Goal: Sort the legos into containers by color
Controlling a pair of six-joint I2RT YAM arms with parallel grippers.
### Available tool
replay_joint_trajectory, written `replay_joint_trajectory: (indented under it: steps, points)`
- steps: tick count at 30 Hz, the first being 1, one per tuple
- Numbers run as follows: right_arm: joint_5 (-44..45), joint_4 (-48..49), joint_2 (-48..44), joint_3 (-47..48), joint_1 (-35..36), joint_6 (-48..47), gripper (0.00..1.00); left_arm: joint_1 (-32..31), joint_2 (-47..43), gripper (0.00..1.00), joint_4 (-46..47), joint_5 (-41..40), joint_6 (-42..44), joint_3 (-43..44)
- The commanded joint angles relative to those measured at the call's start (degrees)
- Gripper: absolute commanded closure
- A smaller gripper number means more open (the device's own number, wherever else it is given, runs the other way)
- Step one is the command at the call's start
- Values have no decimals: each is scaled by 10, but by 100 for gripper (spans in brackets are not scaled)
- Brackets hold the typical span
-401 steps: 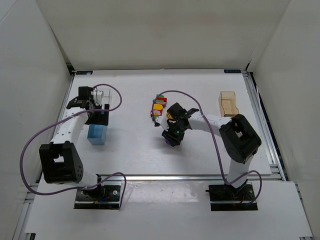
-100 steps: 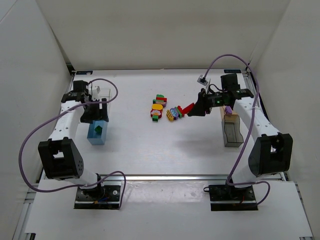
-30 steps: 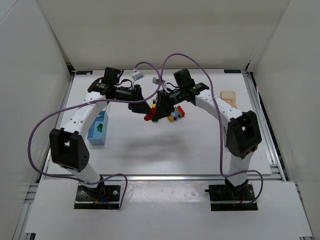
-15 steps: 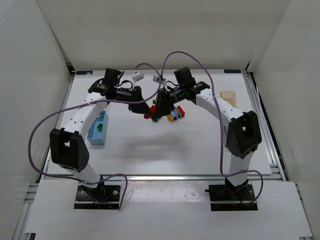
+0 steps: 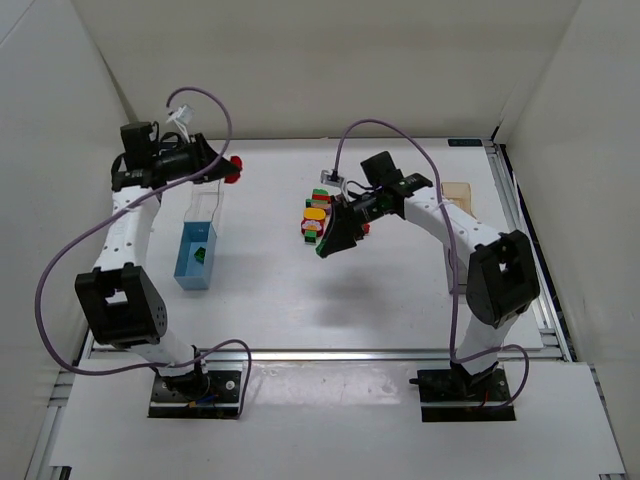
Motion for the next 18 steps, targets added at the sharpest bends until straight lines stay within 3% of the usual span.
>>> replay_joint_trajectory:
  steps: [1, 8, 14, 18]
  points:
    - [30, -9, -34, 1, -13, -26, 100, 5, 6, 90, -67, -179, 52, 84]
    - [71, 24, -19, 34, -17, -2, 100, -8, 84, 90, -186, -424, 132, 153]
    - [81, 23, -5, 57, -22, -3, 100, -7, 129, 90, -204, -515, 162, 158]
    - [82, 20, -2, 59, -26, -5, 100, -3, 157, 90, -218, -525, 167, 167]
